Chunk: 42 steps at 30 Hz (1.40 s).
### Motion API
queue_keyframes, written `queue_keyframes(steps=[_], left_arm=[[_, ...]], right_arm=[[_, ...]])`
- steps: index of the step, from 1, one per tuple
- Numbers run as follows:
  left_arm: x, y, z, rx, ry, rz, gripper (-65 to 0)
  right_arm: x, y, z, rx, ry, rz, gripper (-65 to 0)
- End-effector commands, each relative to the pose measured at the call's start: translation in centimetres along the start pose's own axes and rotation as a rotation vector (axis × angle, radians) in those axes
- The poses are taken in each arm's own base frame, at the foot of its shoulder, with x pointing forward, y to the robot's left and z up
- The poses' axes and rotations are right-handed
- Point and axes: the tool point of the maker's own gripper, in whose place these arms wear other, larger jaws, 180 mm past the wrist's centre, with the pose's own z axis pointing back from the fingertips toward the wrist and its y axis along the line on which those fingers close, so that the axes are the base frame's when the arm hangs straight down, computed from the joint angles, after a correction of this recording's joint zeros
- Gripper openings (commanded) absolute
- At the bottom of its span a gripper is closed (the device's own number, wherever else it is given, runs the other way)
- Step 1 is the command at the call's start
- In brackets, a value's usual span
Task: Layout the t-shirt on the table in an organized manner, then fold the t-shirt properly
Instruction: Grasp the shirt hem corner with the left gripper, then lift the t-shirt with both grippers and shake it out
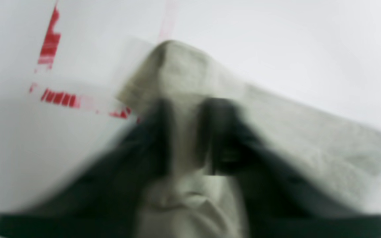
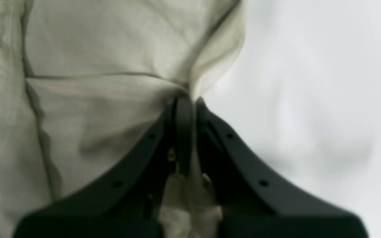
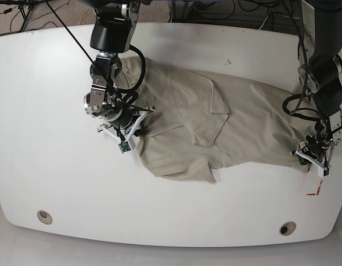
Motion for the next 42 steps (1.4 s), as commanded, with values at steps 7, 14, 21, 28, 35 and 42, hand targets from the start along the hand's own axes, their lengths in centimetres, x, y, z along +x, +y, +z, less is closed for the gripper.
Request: queue_keyframes(steps=[7, 14, 21, 28, 35, 42], left_arm=[[6.0, 0.5, 1.3, -0.008, -0.145, -0.051, -65.0], [8.0, -1.6, 3.5, -0.075, -0.163, -0.192, -65.0], [10.0, -1.8, 7.7, -0.010, -0.208, -0.314, -65.0], [13.3, -1.5, 12.4, 0.117, -0.248, -0.417, -65.0], [16.4, -1.6, 17.1, 0.238, -0.290, -0.484, -65.0], [20.1, -3.0, 21.1, 0.293, -0.378, -0.493, -65.0]], right_arm=[[2.1, -0.8, 0.3, -0.019, -0.048, 0.022, -63.9], [4.3, -1.6, 2.0, -0.064, -0.109, 0.060, -65.0], [6.1, -2.3, 3.6, -0.103, -0.156, 0.092, -65.0], [8.7, -5.1, 5.3, -0.174, -0.162, 0.147, -65.0], [13.0, -8.1, 7.2, -0.247, -0.222, 0.205, -65.0], [18.6, -11.2, 10.1, -0.334, -0.296, 0.261, -65.0]])
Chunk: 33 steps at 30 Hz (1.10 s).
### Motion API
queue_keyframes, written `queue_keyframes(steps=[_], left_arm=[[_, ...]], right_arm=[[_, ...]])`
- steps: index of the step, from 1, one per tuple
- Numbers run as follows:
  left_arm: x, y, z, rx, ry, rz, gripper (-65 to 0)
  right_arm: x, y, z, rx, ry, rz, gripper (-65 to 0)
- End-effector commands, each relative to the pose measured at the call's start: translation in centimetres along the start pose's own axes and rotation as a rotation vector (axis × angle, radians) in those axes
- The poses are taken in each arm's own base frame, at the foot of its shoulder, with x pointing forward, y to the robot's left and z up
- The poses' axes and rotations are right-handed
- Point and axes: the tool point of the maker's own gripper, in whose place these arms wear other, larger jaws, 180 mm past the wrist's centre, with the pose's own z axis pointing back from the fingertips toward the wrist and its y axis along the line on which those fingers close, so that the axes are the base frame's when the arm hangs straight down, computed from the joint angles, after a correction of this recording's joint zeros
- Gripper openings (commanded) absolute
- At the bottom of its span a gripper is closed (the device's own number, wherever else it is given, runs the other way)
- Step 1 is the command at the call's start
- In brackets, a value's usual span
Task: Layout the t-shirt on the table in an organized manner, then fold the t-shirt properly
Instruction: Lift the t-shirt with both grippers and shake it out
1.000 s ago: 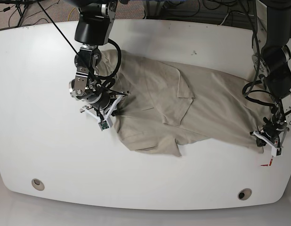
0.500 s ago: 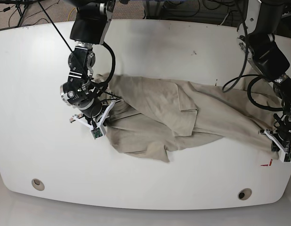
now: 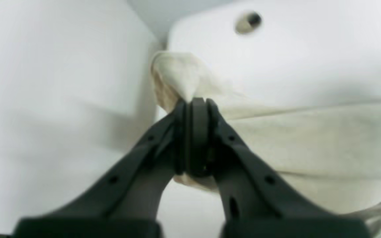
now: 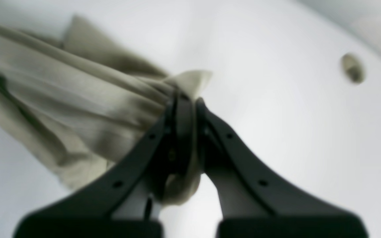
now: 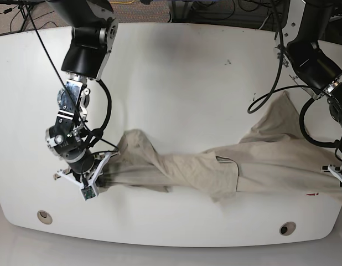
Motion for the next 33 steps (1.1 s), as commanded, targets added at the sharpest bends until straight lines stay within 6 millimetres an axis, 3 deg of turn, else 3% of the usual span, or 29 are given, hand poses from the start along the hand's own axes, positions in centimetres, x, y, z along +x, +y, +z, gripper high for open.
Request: queue_keyframes(steps=[1, 5, 11, 17, 20, 27, 33], left_arm=[[4.3, 2.1, 1.8, 0.064, -0.110, -0.004, -65.0], [7.3, 3.2, 3.1, 0.107, -0.145, -0.015, -65.0], [12.0, 4.9, 4.9, 0.155, -0.218, -0.006, -65.0], [17.1, 7.5, 7.3, 0.211, -0.301, 0.026, -65.0], [19.4, 8.7, 8.8, 0.237, -0.349, 0.042, -65.0], [21.7, 8.7, 9.8, 0.243, -0.381, 0.015, -65.0], [21.3, 8.5, 9.6, 0.240, -0.371, 0.011, -65.0]], right_arm=[[4.8, -3.6, 1.0, -0.074, -0.093, 0.032, -65.0], [8.3, -7.0, 2.2, -0.141, -0.127, 0.057, -65.0], [13.9, -10.3, 4.0, -0.202, -0.161, 0.170, -65.0], [19.9, -13.9, 7.3, -0.294, -0.230, 0.240, -65.0], [22.9, -14.8, 8.9, -0.327, -0.275, 0.269, -64.2], [25.6, -17.0, 11.7, -0.409, -0.252, 0.334, -64.2], [25.5, -17.3, 12.1, -0.419, -0.247, 0.329, -64.5]])
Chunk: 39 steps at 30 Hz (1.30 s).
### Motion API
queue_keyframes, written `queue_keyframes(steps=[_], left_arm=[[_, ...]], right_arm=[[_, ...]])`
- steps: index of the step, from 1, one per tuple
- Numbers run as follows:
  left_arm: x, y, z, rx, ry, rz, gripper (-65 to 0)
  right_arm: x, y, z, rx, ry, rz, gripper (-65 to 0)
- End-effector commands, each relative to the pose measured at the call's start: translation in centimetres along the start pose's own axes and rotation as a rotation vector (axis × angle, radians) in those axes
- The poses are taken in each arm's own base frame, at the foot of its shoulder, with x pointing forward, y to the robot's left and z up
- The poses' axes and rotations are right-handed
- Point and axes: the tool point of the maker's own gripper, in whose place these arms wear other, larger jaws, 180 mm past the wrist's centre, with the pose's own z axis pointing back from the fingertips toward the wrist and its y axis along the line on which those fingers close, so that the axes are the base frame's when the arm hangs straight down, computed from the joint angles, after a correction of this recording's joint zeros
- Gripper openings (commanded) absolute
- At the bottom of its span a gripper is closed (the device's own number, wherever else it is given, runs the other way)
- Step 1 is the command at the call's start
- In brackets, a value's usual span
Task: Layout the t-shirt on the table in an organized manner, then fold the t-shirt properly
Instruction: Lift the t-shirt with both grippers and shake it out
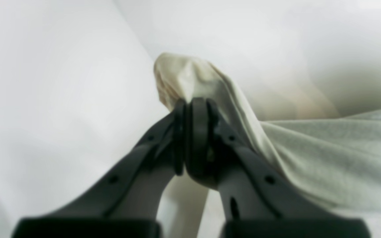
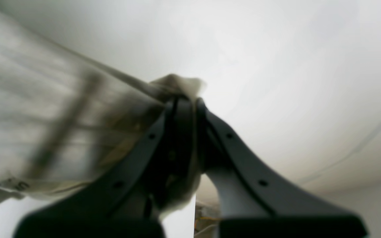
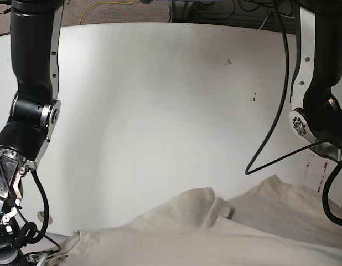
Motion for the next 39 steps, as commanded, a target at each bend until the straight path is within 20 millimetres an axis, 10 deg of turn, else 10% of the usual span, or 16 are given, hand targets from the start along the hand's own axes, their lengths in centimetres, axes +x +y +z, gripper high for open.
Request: queue_keyframes(steps=[1, 19, 39], left_arm=[[0.8, 1.1, 0.4, 0.032, -0.032, 0.004, -65.0], [-11.4, -3.3, 1.1, -0.047, 0.217, -0.051, -65.0], [-31.4, -5.3, 10.2, -0.127, 0.697, -0.146, -65.0]], right_arm=[[0.6, -1.9, 0.7, -0.047, -0.018, -0.010, -64.5], [-12.5, 5.8, 2.4, 0.050, 0.176, -0.082, -64.7], [-26.1, 20.4, 11.4, 0.260, 0.449, -0.188, -64.8]])
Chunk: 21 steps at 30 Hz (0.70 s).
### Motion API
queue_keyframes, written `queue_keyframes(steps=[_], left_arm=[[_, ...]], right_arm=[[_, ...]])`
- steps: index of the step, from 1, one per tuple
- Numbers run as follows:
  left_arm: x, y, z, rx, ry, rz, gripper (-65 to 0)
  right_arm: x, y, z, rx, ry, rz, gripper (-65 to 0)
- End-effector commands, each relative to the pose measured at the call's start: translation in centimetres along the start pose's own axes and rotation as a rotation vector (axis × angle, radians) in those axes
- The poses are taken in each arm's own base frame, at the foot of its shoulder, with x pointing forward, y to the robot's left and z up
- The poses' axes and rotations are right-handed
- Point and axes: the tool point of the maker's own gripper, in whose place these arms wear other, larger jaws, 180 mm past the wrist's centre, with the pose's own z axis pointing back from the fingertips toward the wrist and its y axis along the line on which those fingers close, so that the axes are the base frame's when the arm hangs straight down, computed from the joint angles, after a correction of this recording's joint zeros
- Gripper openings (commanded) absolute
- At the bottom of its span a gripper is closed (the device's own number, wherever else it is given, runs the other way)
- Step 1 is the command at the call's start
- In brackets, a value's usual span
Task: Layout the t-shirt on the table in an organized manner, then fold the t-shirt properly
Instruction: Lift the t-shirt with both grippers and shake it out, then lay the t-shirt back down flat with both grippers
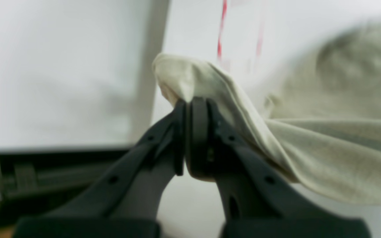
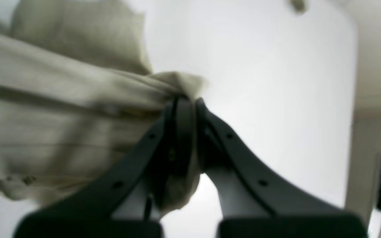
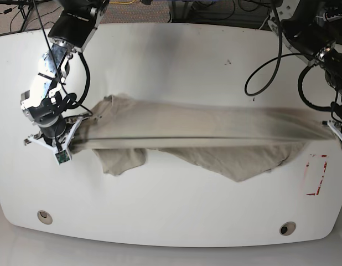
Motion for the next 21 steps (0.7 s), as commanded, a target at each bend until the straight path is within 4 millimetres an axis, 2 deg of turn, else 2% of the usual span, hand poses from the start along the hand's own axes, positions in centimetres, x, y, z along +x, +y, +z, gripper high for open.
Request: queue_keyframes(steps=[1, 7, 9, 12, 21], left_arm=[[-1.4, 0.9, 0.3, 0.036, 0.029, -0.025, -65.0], [-6.2, -0.7, 0.3, -0.004, 0.143, -0.088, -65.0], [-7.2, -1.0, 0.3, -0.012, 0.164, -0.099, -65.0], [-8.4, -1.6, 0.4, -0.030, 0.174, -0.123, -65.0], [-10.2, -2.4, 0.6, -0.057, 0.176, -0.161, -65.0]], right_arm=[[-0.5, -0.6, 0.7, -0.041, 0.007, -0.002, -64.8], [-3.3, 1.9, 1.0, 0.006, 0.062, -0.013, -64.8], [-3.9, 2.5, 1.0, 0.017, 0.075, -0.015, -64.8], [-4.4, 3.0, 1.1, 0.027, 0.087, -0.017, -64.8], [-6.2, 3.8, 1.3, 0.044, 0.129, -0.012, -64.8]])
